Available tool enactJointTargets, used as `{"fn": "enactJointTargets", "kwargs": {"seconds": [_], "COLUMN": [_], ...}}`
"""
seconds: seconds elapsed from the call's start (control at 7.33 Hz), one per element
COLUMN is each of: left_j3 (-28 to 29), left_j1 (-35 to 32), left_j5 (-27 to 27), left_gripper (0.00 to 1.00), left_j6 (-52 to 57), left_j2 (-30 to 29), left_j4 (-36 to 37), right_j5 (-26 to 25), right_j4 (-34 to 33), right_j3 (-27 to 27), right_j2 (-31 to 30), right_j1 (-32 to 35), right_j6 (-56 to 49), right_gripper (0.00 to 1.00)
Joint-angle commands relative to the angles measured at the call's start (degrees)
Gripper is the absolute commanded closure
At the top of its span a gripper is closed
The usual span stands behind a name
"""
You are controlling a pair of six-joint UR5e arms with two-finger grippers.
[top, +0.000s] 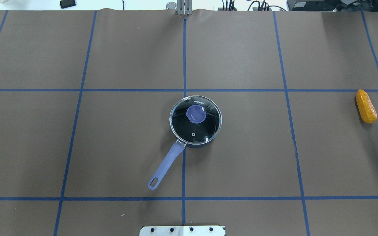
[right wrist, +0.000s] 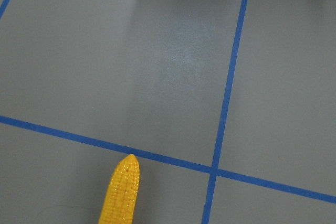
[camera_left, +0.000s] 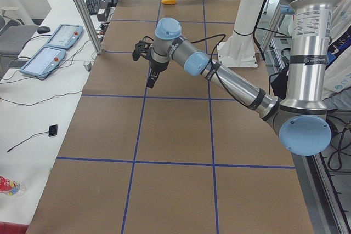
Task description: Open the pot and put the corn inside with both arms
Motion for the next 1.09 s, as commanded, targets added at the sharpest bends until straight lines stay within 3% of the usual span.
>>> {"fn": "enactJointTargets", "kwargs": {"seconds": [0.0, 0.14, 0.27, 0.41, 0.68, 0.95], "left_j3": [-1.5, -1.2, -1.0, 0.6, 7.2, 20.6], "left_j1": [13.7, 18.1, 24.1, 30.6, 36.7, 40.5], "left_j5": [8.1, 8.6, 13.3, 19.5, 23.6, 26.6], "left_gripper": [0.01, 0.01, 0.01, 0.01, 0.01, 0.01], "left_j6": [-17.1, -22.6, -27.6, -33.4, -41.5, -47.7], "left_j2": [-9.5, -18.1, -24.8, -28.5, -36.3, -48.1], "left_j4": [6.5, 15.9, 22.5, 23.1, 23.1, 22.7], "right_j5": [-0.6, -0.5, -0.4, -0.4, -0.4, -0.3], "right_j4": [-0.1, -0.1, -0.3, 0.0, 0.0, 0.0], "right_j3": [-0.4, -0.9, -0.9, -2.2, -2.6, -2.7], "right_j2": [0.0, 0.0, 0.0, 0.0, 0.3, 0.4], "right_j1": [-2.3, -2.8, -3.7, -4.8, -5.5, -5.7], "right_j6": [3.0, 3.2, 3.4, 4.1, 4.2, 4.1], "right_gripper": [0.0, 0.0, 0.0, 0.0, 0.0, 0.0]}}
